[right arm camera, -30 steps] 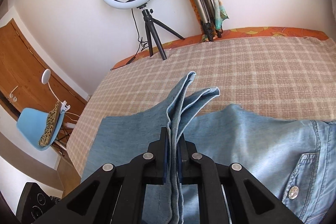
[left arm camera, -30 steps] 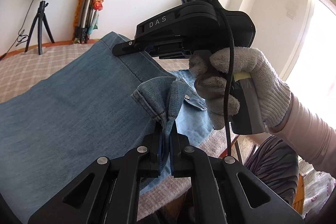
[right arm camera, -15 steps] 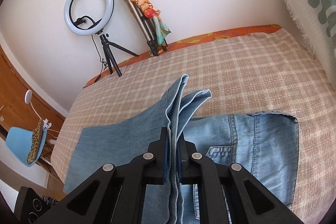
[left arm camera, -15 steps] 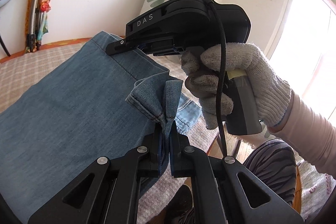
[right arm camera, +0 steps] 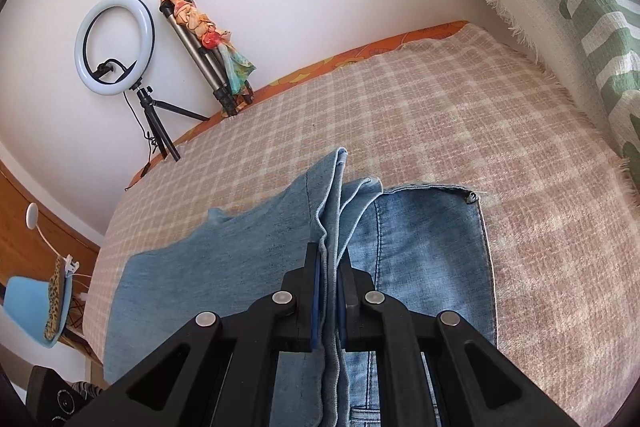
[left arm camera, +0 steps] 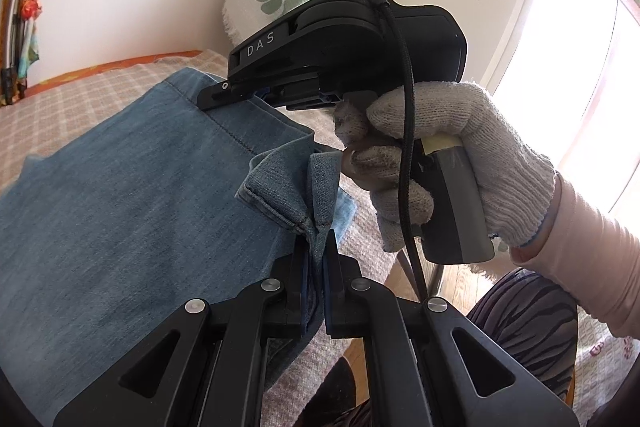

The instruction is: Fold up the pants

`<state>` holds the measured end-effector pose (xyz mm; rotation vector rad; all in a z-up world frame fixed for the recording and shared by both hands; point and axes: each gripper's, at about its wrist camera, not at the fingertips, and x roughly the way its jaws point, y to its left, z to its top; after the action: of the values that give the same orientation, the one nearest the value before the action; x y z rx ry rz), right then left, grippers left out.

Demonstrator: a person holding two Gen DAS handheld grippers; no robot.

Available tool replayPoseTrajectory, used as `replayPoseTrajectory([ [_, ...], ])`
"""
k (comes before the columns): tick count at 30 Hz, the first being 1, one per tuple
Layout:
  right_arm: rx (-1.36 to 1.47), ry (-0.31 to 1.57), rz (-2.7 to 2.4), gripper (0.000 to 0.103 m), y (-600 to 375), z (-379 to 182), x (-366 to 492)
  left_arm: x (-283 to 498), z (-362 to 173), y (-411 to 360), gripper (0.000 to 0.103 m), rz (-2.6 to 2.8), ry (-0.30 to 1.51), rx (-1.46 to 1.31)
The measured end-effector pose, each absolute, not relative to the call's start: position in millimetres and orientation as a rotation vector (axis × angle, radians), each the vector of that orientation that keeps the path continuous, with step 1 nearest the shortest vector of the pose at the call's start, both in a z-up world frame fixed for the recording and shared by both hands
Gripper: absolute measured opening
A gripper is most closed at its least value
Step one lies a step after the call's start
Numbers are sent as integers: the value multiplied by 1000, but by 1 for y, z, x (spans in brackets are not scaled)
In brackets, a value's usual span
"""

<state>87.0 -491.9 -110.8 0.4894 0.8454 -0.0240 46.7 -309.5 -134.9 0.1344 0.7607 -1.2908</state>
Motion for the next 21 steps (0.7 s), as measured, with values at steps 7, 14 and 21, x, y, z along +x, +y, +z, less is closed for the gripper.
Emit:
replayPoseTrajectory([
  [7,453,900,-51,6,-496,-131,92,37,-143,-313,14,-1338,820,158],
  [14,352,906,-188,38,-505,-127,83,23,-130,-297,17,-1345,826,144],
  [21,381,844,-177,39,-506,-109,59,31,-106,-248,17,-1252,778,136],
])
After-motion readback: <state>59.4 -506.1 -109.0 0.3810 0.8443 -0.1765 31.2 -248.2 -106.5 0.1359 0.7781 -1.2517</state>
